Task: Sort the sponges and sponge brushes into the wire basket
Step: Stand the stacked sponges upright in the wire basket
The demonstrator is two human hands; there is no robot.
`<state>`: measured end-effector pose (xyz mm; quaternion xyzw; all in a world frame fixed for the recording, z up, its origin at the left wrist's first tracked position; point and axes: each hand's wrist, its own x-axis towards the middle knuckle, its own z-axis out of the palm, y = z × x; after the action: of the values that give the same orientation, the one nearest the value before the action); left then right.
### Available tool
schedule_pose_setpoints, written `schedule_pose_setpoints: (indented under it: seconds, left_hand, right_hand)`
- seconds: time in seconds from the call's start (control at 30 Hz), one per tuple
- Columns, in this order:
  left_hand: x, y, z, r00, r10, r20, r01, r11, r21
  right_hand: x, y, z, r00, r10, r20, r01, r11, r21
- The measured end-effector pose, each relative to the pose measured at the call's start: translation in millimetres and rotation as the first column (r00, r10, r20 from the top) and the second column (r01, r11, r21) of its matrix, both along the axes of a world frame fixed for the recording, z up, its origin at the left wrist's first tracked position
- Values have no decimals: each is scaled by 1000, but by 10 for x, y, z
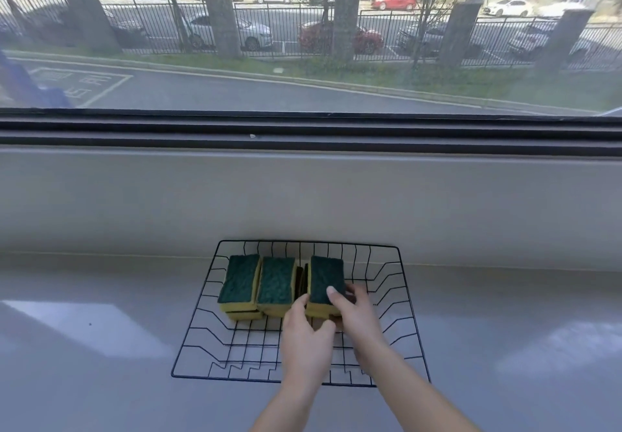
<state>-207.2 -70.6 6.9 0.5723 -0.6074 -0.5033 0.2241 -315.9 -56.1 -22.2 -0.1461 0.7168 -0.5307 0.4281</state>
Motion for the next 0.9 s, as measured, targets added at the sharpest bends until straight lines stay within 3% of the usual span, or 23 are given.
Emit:
schedule_pose_setpoints:
  seconds: [0.3,0.5,0.77,0.9]
  left_hand:
    - [263,-15,46,995,-43,86,55,990,-133]
    - [523,-33,88,961,-108,256,177,948,-264]
    - [840,-11,180,915,-152,374,280,906,-316]
    - [967,43,259,896,-150,417,302,896,-326]
  right_hand:
    - [60,88,86,977,46,-210,-29,996,83]
    - [91,206,281,935,108,-338,-74,991,112]
    - [247,391,573,832,297,-468,-227,953,201]
    - [317,502,693,732,382,-564,-259,922,287]
